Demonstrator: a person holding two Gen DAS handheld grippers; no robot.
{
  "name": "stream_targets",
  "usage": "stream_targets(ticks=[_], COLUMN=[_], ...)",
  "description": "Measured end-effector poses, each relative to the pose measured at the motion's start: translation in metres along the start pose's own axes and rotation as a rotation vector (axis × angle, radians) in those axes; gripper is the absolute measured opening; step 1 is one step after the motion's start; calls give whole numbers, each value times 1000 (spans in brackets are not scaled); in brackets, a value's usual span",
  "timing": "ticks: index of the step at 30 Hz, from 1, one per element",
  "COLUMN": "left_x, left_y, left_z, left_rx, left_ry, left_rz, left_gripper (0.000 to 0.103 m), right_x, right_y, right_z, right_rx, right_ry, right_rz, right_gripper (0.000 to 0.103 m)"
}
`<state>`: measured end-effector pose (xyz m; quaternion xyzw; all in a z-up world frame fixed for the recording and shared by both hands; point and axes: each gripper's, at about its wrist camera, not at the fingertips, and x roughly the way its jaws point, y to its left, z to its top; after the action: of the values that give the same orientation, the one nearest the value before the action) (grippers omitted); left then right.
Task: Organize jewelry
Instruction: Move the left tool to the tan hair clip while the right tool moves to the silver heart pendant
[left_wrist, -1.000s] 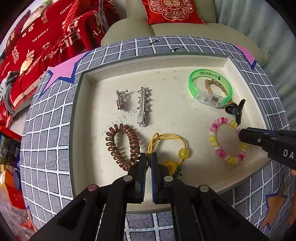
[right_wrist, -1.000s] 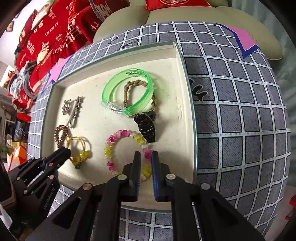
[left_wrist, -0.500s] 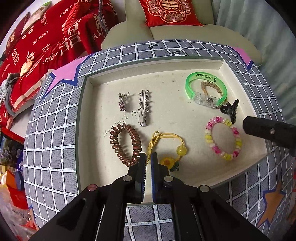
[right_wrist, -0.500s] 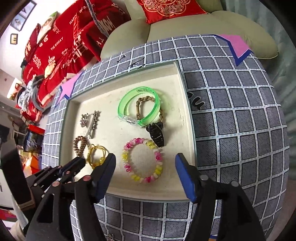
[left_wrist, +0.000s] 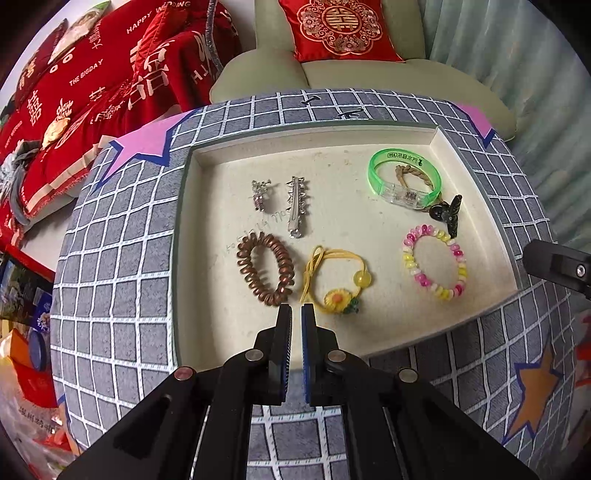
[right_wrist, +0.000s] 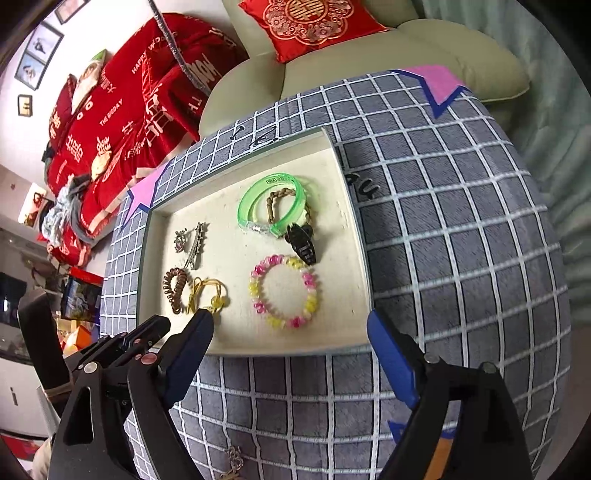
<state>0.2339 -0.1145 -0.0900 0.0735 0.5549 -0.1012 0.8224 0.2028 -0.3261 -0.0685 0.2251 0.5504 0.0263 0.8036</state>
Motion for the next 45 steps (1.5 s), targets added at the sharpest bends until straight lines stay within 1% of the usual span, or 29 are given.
stream_targets(ticks=[5, 7, 8, 9, 11, 12, 13, 14, 15, 16, 18, 21, 25, 28, 30, 33, 37, 41, 45], left_x=[-9, -12, -13, -14, -17, -19, -22, -25, -29, -31, -31, -32, -34, -39, -42, -41, -42, -39, -38], left_y=[6, 8, 9, 11, 13, 13, 14, 15, 15, 14, 12, 12, 12, 18, 18, 16, 3, -8, -10], left_z=[-13, -17, -20, -21, -25, -26, -28, -30, -32, -34, -37, -45, -68, -86, -104, -127, -153, -169, -180], left_rx=[-7, -9, -12, -14, -20, -21, -21, -25, -25, -12, 5, 19, 29, 52, 57, 80, 122, 161, 158], left_ry=[-4, -3, -2, -2, -7, -9, -9, -14, -46, -61, -66, -72, -74, -47, -24, 16, 38, 51, 60], left_rz=[-10, -16, -21, -25, -37, -42, -46, -33, -14, -7, -12, -1, 13, 5, -4, -50, -84, -102, -116], left_gripper=[14, 14, 14, 14, 15, 21, 74, 103, 103, 103, 103, 103, 103, 103, 103, 103, 103, 103, 103], right_x=[-7, -11, -12, -13, -14, -16, -17, -18, -19, -21, -24, -25, -26, -25, -22, -18, -11, 0, 13], right_y=[-1, -2, -2, -2, -1, -1, -1, 1, 2, 2, 3, 2, 0, -3, -6, -6, 3, 20, 37], right_z=[-17, -22, -26, -28, -33, -36, -38, -41, -43, -44, -49, -57, -72, -83, -93, -107, -123, -133, -138], right_rx=[15, 23, 29, 31, 36, 36, 35, 32, 28, 24, 17, 19, 6, 9, 20, 20, -4, -41, -80], right_ry=[-10, -20, -23, -31, -47, -52, -54, -57, -59, -59, -55, -21, 23, 55, 81, 110, 152, 184, 203], right_rz=[-12, -14, -16, -17, -27, -29, -33, -40, -46, -50, -57, -62, -91, -102, -103, -105, -106, -96, -94], right_gripper=[89, 93, 99, 103, 103, 103, 103, 103, 103, 103, 103, 103, 103, 103, 103, 103, 103, 103, 103])
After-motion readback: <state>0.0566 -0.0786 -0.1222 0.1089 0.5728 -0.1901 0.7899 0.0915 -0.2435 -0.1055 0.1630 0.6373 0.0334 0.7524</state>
